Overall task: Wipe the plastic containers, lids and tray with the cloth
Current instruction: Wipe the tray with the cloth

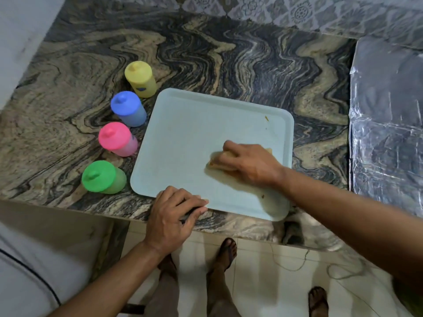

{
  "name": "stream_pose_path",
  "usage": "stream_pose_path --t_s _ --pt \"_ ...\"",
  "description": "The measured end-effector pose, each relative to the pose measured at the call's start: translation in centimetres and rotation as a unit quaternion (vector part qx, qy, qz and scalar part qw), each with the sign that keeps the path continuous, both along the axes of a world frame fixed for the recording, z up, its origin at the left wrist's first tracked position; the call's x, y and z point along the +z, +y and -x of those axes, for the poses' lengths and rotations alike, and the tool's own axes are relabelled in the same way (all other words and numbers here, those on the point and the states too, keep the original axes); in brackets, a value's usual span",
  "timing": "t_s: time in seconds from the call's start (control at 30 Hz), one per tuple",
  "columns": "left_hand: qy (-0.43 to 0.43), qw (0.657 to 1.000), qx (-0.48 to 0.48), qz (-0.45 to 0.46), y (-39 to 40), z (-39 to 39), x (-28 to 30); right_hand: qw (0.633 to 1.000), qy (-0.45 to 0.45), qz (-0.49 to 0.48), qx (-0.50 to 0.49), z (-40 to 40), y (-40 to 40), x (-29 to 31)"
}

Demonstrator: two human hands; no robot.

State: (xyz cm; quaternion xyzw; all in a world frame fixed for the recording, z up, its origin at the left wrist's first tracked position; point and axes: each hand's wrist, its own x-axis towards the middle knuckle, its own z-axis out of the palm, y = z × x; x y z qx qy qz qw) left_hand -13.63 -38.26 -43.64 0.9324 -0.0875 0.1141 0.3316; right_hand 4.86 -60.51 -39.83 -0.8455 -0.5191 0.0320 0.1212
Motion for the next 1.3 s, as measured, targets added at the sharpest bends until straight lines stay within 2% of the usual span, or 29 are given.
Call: stream_pose_path --t_s 0.23,0.33,0.47,0.57,0.67,0.77,0.9,1.13,1.3 --pt "0.014 1.000 0.005 0.008 -0.2 0.3 -0.2 0.988 -0.091 0.032 -0.122 -10.6 -3.1 0.5" --pt "0.022 1.000 0.014 0.005 -0.3 0.3 -0.1 0.984 -0.113 0.051 -0.128 -10.8 -3.5 0.8" --pt "0.031 0.999 0.014 -0.004 -0.8 0.2 0.5 0.977 -0.092 -0.020 -0.189 -7.2 -4.2 2.3" --pt "0.037 0.999 -0.032 -0.014 -2.4 -0.4 1.0 0.988 -0.041 -0.035 -0.143 -1.3 -5.5 3.5" --pt "0.039 0.997 -0.071 -0.012 -4.4 -1.1 0.9 0.998 0.007 0.016 -0.055 4.6 -6.4 2.8" --pt "0.020 0.996 -0.085 -0.022 -5.1 -1.3 0.3 0.997 0.016 0.071 0.001 6.6 -6.8 0.8" --pt "0.003 0.996 -0.085 -0.021 -5.1 -1.5 -0.2 0.998 -0.010 0.060 0.001 2.7 -6.7 -0.1" --pt "0.004 0.996 -0.080 -0.024 -5.0 -1.3 -0.3 0.989 -0.074 0.067 -0.109 -8.9 -5.4 0.7" --pt "-0.003 0.996 -0.073 -0.043 -5.2 -1.2 -0.2 0.978 -0.096 0.055 -0.177 -9.4 -5.4 0.6"
